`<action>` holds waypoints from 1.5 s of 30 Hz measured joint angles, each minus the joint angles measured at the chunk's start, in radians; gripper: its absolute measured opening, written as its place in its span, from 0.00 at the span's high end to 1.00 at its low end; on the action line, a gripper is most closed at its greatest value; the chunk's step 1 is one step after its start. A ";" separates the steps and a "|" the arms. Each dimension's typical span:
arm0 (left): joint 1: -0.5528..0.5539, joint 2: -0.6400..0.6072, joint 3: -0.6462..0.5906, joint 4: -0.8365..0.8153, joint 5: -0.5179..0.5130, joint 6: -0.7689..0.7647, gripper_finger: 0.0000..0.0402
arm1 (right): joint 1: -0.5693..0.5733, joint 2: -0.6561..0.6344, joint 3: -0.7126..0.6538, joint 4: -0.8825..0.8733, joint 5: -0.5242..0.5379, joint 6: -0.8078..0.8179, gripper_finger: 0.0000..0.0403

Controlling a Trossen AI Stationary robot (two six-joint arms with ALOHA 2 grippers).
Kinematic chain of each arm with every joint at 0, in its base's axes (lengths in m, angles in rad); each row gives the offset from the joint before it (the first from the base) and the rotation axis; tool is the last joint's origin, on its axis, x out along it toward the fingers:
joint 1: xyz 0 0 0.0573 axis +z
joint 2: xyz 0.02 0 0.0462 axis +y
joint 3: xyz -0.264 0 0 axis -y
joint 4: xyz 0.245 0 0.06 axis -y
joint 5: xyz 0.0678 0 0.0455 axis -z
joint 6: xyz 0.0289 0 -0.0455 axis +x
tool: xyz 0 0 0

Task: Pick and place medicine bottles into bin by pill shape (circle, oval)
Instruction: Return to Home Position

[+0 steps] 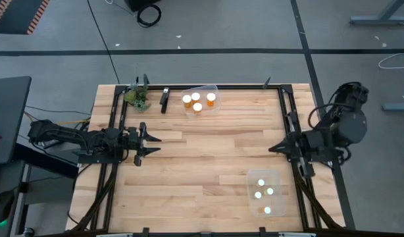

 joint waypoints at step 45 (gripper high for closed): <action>0.000 0.000 0.000 0.000 0.000 0.000 0.57 | -0.249 -0.927 -1.010 0.369 -0.136 0.026 0.98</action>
